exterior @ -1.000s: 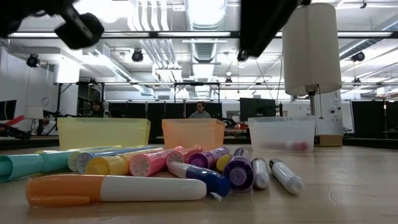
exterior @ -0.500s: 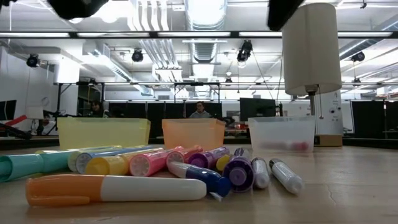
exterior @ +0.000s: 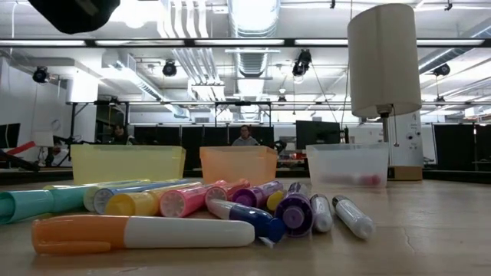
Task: Pick & Place Markers
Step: Put the green pen into the orange bin
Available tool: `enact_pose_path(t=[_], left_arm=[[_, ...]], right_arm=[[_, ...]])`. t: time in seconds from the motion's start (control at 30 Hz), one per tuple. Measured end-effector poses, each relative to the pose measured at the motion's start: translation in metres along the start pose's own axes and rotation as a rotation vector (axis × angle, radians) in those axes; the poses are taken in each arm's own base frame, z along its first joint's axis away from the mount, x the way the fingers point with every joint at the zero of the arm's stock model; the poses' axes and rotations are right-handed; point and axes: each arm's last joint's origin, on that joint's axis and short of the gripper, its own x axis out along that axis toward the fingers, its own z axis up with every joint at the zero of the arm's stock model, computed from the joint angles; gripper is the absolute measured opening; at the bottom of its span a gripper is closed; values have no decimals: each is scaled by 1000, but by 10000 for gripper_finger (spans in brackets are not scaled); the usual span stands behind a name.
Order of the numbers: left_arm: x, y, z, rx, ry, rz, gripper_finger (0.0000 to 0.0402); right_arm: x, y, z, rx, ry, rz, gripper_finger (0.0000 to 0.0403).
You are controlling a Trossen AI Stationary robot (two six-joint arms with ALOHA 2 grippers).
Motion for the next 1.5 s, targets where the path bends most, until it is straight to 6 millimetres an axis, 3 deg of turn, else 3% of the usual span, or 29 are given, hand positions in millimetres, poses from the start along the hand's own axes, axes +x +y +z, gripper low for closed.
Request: enact_pose_path(t=[0.4, 0.57, 0.9, 1.1, 1.27, 1.37, 1.5], left_arm=[[-1, 2, -8, 38, 66, 49, 9], [-1, 3, -10, 45, 90, 60, 9], [-2, 2, -13, 45, 107, 60, 9], [-2, 2, -13, 42, 96, 81, 9], [-2, 3, -12, 43, 78, 106, 9], [-2, 3, -12, 36, 78, 110, 9], [-2, 3, -12, 29, 78, 112, 9]], right_arm=[[3, -17, 67, -197, -362, 237, 31], [19, -37, 97, -237, -501, 439, 31], [38, -97, 136, -273, -746, 764, 31], [52, -134, 141, -239, -780, 737, 31], [68, -166, 140, -176, -966, 769, 31], [72, -180, 124, -150, -970, 743, 31], [56, -201, 96, -106, -1017, 679, 31]])
